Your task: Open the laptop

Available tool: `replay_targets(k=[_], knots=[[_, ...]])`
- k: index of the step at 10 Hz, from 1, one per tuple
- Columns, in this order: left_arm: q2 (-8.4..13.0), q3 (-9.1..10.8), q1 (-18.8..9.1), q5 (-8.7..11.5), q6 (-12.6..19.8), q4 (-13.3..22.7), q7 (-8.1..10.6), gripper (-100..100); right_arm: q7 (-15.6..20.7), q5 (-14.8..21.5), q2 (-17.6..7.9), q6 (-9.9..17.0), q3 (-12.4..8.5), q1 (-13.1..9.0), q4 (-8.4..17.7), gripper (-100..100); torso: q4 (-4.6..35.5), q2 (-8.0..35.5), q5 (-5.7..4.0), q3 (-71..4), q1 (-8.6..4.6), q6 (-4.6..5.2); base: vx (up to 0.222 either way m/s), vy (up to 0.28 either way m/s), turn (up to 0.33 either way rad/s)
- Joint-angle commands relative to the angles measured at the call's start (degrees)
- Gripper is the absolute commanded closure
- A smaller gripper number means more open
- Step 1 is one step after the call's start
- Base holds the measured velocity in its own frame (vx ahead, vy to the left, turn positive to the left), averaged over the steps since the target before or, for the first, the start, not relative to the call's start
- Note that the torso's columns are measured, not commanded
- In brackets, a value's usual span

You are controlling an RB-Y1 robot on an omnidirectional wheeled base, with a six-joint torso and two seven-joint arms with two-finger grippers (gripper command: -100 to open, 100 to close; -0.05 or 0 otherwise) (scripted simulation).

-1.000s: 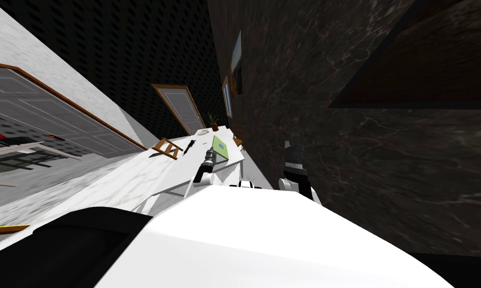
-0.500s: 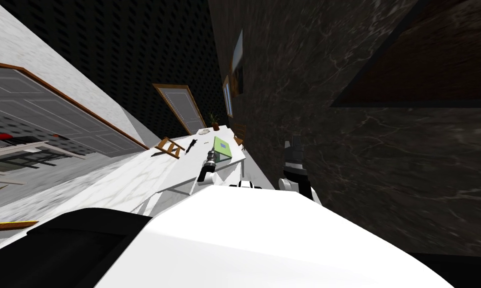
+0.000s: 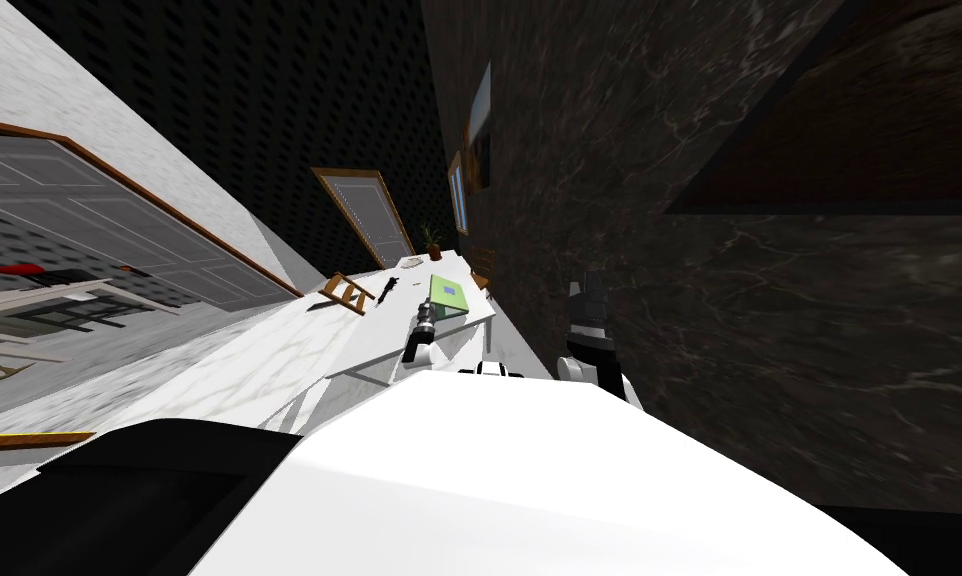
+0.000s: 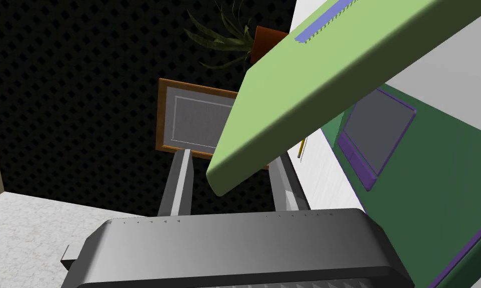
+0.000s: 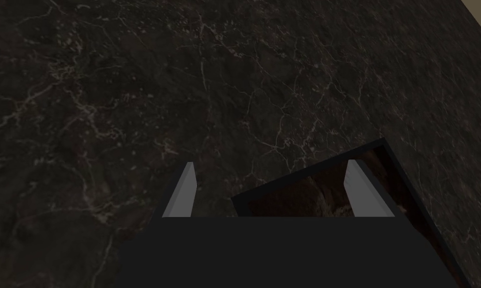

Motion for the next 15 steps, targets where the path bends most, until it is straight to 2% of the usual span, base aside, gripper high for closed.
replay_targets(k=[1, 2, 3, 11, 12, 13, 15], knots=[[-0.62, -0.01, -2.0, 1.76, -4.21, 4.45, 2.31, 100, 0.0, 0.0, 0.0, 0.0, 0.0, 0.0, 0.0, 0, -0.02, -0.02, 0.0, -0.01, 0.0, 0.0, -0.039, 0.048, 0.025], [-0.48, 0.24, -0.87, 1.49, -0.47, 0.51, 1.48, -100, 0.0, 0.0, 0.0, 0.0, 0.0, 0.0, 0.0, 0, 0.0, 0.01, 0.02, 0.0, 0.08, -0.01, -0.01, 0.019, 0.008], [-0.48, 0.24, -0.87, 1.49, -0.47, 0.51, 1.48, -100, 0.0, 0.0, 0.0, 0.0, 0.0, 0.0, 0.0, 0, -0.05, -0.06, 0.02, -0.03, 0.0, -0.01, 0.01, -0.01, 0.004], [-0.24, 1.35, 1.27, 2.55, 9.07, -10.84, 1.46, -100, 0.0, 0.0, 0.0, 0.0, 0.0, 0.0, 0.0, 0, -0.03, -0.01, 0.02, -0.01, 0.04, 0.0, 0.014, -0.012, 0.004], [-0.44, 1.18, 1.07, 2.36, 8.11, -9.67, 1.35, -100, 0.0, 0.0, 0.0, 0.0, 0.0, 0.0, 0.0, 0, -0.03, -0.03, 0.01, -0.02, 0.03, 0.0, 0.006, -0.003, 0.002], [-0.43, 1.2, 1.09, 2.38, 8.42, -9.86, 1.35, 0, 0.0, 0.0, 0.0, 0.0, 0.0, 0.0, 0.0, 0, -0.07, -0.04, 0.04, -0.03, 0.07, 0.0, 0.0, 0.0, 0.0], [-0.45, 1.19, 1.16, 2.37, 8.47, -9.75, 1.34, 0, 0.0, 0.0, 0.0, 0.0, 0.0, 0.0, 0.0, 0, -0.04, -0.02, 0.02, -0.02, 0.06, 0.0, 0.0, 0.0, 0.0]])
